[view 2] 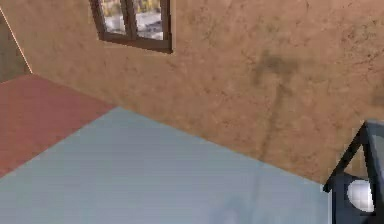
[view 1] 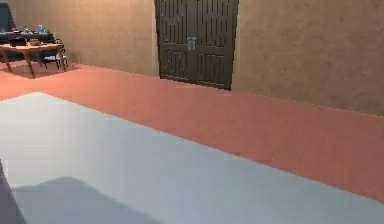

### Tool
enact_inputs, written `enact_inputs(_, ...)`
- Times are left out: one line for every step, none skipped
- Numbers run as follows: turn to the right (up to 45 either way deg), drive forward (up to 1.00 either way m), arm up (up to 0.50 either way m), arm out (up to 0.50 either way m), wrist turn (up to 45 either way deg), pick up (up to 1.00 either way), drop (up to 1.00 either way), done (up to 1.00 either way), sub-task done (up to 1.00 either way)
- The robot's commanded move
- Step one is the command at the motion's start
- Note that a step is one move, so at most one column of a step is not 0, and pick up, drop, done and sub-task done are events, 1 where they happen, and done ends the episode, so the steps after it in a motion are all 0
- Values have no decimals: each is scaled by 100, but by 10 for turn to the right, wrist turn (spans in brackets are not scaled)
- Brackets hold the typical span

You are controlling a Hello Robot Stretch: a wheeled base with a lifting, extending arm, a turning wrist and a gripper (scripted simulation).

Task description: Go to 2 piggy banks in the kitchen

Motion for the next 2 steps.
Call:
enact_inputs(-210, 0, 0, 0, 0, 0, 0, 0, 0)
enact_inputs(-30, 0, 0, 0, 0, 0, 0, 0, 0)
